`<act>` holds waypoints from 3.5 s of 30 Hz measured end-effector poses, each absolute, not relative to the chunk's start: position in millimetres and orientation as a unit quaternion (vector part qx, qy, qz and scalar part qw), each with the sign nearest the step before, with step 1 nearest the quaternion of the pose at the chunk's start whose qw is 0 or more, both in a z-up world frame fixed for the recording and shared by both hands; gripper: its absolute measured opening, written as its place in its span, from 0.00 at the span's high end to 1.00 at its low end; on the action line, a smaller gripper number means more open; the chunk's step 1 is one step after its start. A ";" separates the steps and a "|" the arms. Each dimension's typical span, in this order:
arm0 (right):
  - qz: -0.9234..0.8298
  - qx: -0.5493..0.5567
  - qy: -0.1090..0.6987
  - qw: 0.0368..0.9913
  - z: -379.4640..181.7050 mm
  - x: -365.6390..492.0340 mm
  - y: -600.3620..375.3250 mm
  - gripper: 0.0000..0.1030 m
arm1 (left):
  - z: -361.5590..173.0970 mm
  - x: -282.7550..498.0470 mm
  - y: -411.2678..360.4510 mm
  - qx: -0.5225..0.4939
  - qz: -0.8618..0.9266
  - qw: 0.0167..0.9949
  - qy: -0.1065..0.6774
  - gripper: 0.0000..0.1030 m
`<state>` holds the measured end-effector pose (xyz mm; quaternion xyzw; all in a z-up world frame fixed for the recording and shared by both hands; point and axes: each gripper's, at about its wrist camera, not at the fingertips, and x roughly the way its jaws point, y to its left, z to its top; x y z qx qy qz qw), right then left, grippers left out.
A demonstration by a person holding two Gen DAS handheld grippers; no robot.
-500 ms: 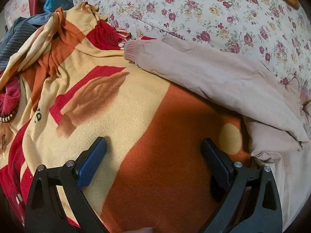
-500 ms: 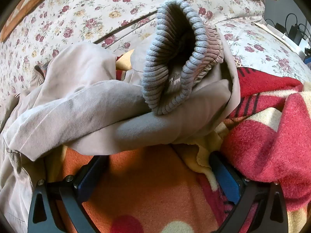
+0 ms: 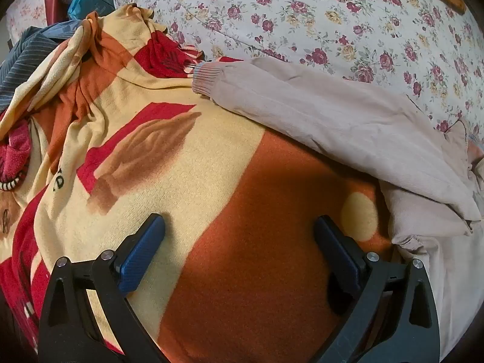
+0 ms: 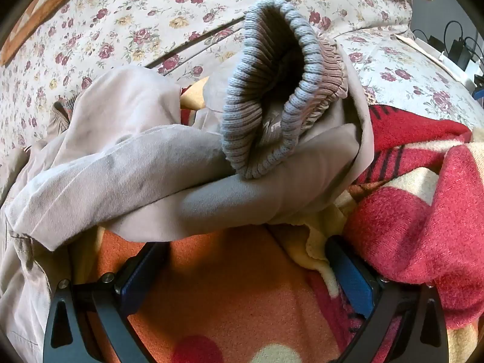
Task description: Fold large clothes
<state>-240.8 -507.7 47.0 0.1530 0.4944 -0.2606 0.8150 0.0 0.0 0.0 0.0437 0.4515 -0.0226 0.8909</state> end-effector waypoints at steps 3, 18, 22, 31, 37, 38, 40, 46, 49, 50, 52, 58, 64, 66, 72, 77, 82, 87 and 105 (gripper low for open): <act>-0.261 0.153 0.494 0.815 46.9 -240.8 -507.7 0.00 | 0.0 0.0 0.0 0.044 -0.023 0.891 0.452 0.03; -0.260 0.154 0.494 0.815 48.1 -241.3 -508.7 0.00 | 0.4 -0.1 0.5 0.046 -0.022 0.890 0.454 0.03; -0.259 0.153 0.498 0.813 49.4 -243.1 -508.3 0.00 | 4.4 -4.1 0.8 0.051 -0.019 0.887 0.459 0.03; -0.184 0.210 0.483 0.830 108.8 -283.8 -477.1 0.00 | 32.3 -34.5 0.1 0.054 -0.059 0.895 0.438 0.03; -0.134 0.223 0.466 0.845 181.8 -335.1 -434.8 0.00 | 56.7 -61.7 1.6 0.042 -0.104 0.901 0.419 0.03; -0.123 0.221 0.466 0.848 193.1 -342.7 -425.5 0.00 | 60.7 -66.3 1.7 0.038 -0.115 0.902 0.414 0.03; -0.104 0.215 0.461 0.855 215.9 -356.0 -404.1 0.00 | 68.1 -74.8 1.5 0.041 -0.126 0.907 0.399 0.03; -0.049 0.181 0.450 0.873 248.5 -353.0 -347.6 0.00 | 78.1 -81.1 -2.0 0.041 -0.135 0.911 0.387 0.03; -0.038 0.157 0.436 0.885 248.0 -325.0 -324.8 0.00 | 76.8 -80.8 -8.2 0.042 -0.141 0.909 0.390 0.03; -0.046 0.144 0.432 0.889 244.0 -310.8 -317.2 0.00 | 75.8 -80.8 -11.0 0.045 -0.143 0.908 0.391 0.03; -0.056 0.133 0.424 0.894 236.8 -288.9 -307.0 0.00 | 73.8 -81.1 -16.1 0.050 -0.146 0.907 0.391 0.03; -0.047 0.125 0.424 0.896 203.4 -222.5 -288.3 0.00 | 59.6 -76.7 -29.7 0.085 -0.129 0.906 0.395 0.03; -0.079 0.107 0.418 0.899 147.9 -196.4 -286.9 0.00 | 50.2 -72.6 -44.7 0.104 -0.130 0.903 0.395 0.03; -0.079 0.119 0.420 0.896 130.0 -197.2 -292.7 0.00 | 47.3 -70.0 -50.0 0.108 -0.128 0.903 0.397 0.03; -0.092 0.145 0.435 0.884 98.9 -204.4 -314.3 0.00 | 42.2 -60.8 -62.2 0.102 -0.127 0.899 0.406 0.03; -0.091 0.165 0.424 0.886 92.9 -211.1 -321.4 0.00 | 37.5 -58.1 -65.6 0.108 -0.127 0.897 0.410 0.03; -0.091 0.161 0.432 0.883 85.9 -207.0 -316.4 0.00 | 36.6 -58.5 -63.2 0.107 -0.122 0.897 0.412 0.03; -0.094 0.136 0.432 0.887 88.1 -206.1 -308.1 0.00 | 39.0 -60.1 -62.7 0.106 -0.125 0.898 0.407 0.03; -0.100 0.121 0.426 0.891 90.4 -200.0 -302.5 0.00 | 39.8 -60.6 -58.6 0.097 -0.126 0.900 0.407 0.03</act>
